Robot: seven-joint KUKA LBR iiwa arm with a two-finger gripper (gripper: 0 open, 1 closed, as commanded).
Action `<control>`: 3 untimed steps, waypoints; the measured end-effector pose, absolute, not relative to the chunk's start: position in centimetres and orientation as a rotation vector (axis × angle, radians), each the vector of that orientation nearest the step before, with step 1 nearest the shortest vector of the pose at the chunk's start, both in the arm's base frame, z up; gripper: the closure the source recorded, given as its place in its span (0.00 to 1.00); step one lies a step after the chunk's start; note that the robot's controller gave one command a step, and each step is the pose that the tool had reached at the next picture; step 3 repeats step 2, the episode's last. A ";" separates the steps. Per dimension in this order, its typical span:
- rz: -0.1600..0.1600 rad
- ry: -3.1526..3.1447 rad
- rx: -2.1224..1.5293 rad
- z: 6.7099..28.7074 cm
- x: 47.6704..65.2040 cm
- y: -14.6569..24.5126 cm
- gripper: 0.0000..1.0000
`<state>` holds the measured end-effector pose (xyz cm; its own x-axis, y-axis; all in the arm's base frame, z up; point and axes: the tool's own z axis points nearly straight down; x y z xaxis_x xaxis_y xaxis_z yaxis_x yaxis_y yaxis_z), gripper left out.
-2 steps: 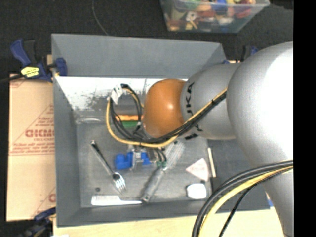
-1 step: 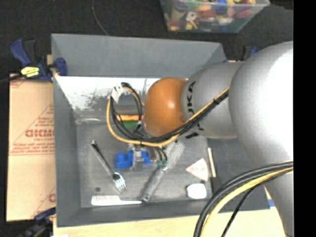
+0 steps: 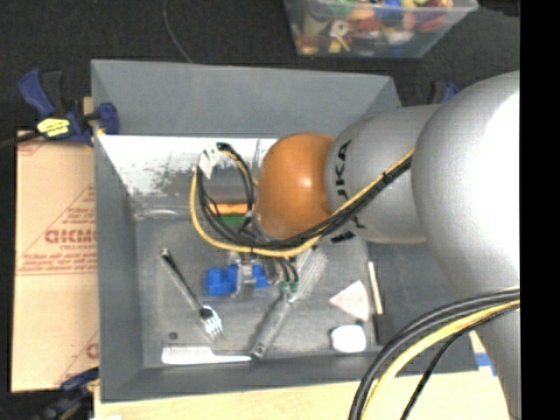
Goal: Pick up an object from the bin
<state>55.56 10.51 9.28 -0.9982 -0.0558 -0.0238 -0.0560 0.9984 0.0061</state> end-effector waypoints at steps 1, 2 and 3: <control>0.011 3.115 -0.084 13.8 55.6 10.5 1.00; 0.012 3.113 -0.082 15.4 55.7 10.5 1.00; 0.012 3.113 -0.082 15.4 55.7 10.5 1.00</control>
Offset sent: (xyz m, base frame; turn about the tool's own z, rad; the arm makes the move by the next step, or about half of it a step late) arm -0.0002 -0.0003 0.0603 0.0010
